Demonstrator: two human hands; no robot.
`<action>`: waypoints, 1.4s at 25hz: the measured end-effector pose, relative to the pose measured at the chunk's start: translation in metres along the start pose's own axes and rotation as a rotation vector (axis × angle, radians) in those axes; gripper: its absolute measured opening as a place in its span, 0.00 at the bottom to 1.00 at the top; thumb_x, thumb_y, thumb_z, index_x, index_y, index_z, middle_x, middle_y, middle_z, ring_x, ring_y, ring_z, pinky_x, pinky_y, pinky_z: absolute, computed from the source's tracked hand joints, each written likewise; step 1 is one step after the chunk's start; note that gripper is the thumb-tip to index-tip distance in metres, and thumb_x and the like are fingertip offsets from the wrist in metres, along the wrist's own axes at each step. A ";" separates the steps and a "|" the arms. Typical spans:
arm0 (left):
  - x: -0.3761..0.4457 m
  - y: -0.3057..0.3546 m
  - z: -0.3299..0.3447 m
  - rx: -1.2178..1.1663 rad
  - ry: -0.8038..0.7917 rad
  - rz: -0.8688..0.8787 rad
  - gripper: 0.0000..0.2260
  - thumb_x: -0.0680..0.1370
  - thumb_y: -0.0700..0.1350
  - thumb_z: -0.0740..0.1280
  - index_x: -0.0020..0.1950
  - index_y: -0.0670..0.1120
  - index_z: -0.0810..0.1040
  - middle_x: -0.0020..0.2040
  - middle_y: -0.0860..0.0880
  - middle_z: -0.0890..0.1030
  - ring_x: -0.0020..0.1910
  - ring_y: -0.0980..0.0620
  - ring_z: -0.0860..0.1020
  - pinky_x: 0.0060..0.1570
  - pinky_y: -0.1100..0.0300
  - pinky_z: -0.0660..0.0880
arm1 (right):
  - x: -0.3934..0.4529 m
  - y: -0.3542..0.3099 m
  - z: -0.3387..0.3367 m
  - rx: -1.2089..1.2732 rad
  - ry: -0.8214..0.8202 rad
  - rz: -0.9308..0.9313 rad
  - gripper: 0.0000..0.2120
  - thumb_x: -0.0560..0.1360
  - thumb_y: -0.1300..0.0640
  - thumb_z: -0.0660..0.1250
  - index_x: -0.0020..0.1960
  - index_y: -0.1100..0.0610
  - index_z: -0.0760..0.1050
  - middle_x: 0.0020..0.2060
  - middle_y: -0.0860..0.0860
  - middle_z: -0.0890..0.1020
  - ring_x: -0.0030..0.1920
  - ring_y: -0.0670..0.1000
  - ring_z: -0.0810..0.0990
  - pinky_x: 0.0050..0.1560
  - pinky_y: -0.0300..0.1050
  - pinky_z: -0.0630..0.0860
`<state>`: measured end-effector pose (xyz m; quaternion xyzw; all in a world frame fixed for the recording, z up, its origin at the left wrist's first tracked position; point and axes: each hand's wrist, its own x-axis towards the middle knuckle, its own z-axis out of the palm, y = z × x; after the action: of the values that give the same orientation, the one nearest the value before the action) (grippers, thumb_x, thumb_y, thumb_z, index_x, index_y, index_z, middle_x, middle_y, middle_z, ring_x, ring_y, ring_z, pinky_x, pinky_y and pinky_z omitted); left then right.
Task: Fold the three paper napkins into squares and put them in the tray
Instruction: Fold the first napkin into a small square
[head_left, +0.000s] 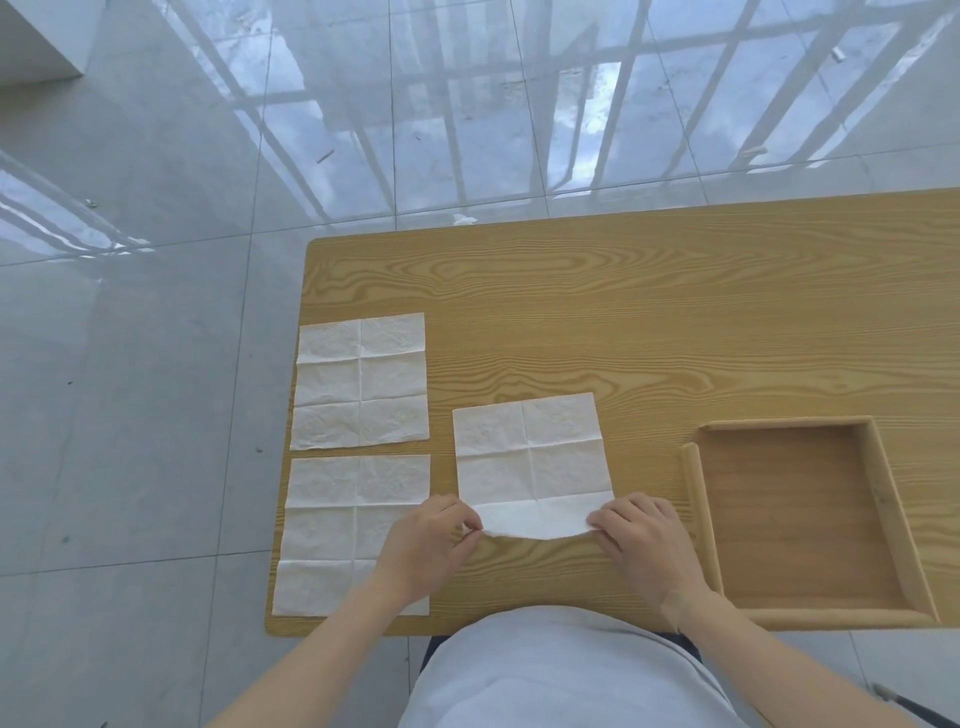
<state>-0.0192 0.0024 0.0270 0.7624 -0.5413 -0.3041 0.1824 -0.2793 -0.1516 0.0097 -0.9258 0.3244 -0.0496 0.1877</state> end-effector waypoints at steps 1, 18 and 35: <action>-0.001 0.000 -0.001 -0.014 -0.017 -0.008 0.01 0.76 0.48 0.70 0.45 0.52 0.80 0.43 0.62 0.77 0.44 0.62 0.75 0.39 0.64 0.73 | -0.003 0.003 -0.003 0.019 -0.001 -0.001 0.08 0.67 0.58 0.78 0.42 0.48 0.81 0.38 0.42 0.83 0.41 0.50 0.81 0.42 0.48 0.75; 0.010 0.003 0.004 -0.024 -0.096 -0.113 0.06 0.77 0.50 0.69 0.53 0.52 0.81 0.47 0.59 0.81 0.47 0.58 0.76 0.53 0.55 0.74 | 0.020 0.009 -0.022 0.327 -0.214 0.313 0.04 0.75 0.48 0.69 0.47 0.46 0.82 0.38 0.38 0.82 0.44 0.43 0.77 0.44 0.43 0.75; 0.029 -0.008 0.013 0.033 0.017 -0.339 0.04 0.78 0.49 0.66 0.47 0.52 0.80 0.40 0.58 0.79 0.41 0.57 0.76 0.47 0.54 0.76 | 0.055 0.032 -0.015 0.199 -0.286 0.389 0.04 0.75 0.51 0.68 0.43 0.47 0.80 0.35 0.43 0.81 0.41 0.48 0.76 0.42 0.49 0.74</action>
<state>-0.0152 -0.0211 0.0050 0.8483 -0.4082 -0.3150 0.1205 -0.2581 -0.2139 0.0096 -0.8205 0.4602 0.0871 0.3277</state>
